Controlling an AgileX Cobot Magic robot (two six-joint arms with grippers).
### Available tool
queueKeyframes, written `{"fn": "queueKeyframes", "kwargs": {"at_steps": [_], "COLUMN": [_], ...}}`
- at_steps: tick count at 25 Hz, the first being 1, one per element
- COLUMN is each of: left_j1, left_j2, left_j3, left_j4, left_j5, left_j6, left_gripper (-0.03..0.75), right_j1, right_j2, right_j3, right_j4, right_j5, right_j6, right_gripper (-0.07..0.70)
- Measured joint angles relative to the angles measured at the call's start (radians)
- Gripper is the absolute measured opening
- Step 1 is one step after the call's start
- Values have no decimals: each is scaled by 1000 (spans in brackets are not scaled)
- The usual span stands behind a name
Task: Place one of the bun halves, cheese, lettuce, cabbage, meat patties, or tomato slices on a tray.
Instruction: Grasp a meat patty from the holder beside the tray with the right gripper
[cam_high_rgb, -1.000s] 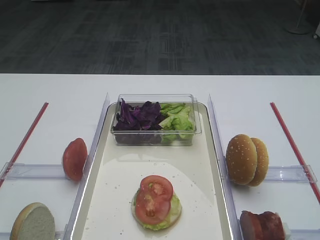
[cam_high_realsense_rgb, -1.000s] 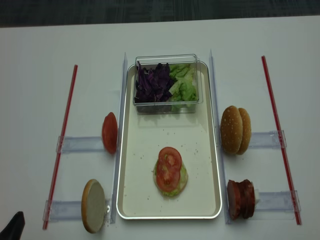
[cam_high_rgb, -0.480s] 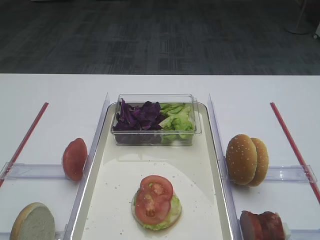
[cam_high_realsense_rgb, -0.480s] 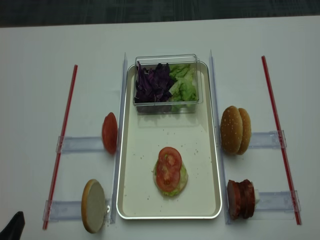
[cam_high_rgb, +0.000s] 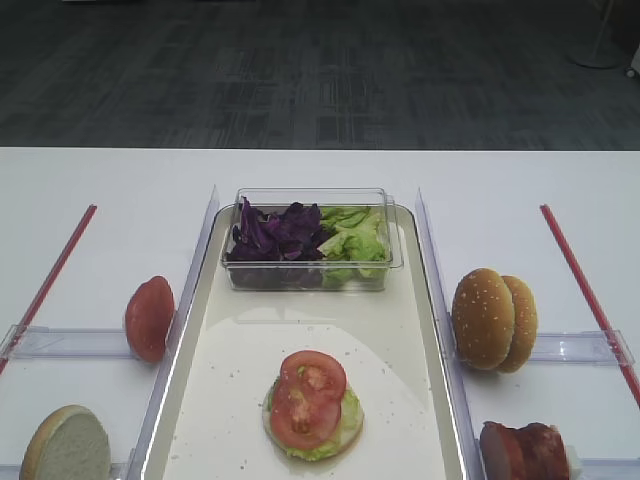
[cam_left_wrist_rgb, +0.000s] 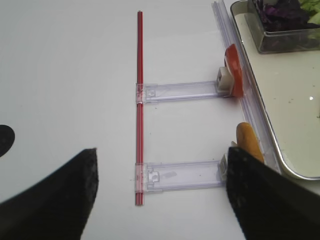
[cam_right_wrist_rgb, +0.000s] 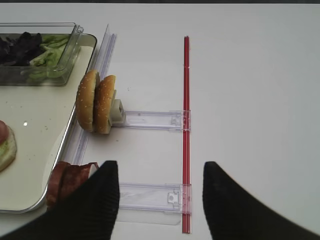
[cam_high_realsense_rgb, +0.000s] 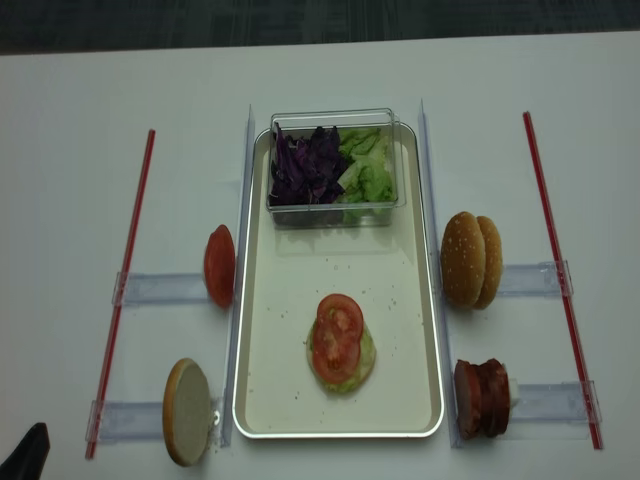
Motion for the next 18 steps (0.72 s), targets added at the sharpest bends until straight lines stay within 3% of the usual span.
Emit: {"fn": "queueKeyframes", "kwargs": {"at_steps": [11,18], "left_j1": [0,0], "left_j2": [0,0], "left_j3": [0,0], "left_j4": [5,5], "left_j5": [0,0], "left_j6": [0,-5], "left_gripper": [491,491], "right_j1": [0,0], "right_j2": [11,145], "right_j3": [0,-30], "right_j4": [7,47], "right_j5": [-2,18], "right_j6": [0,0], "right_gripper": [410,410]}}
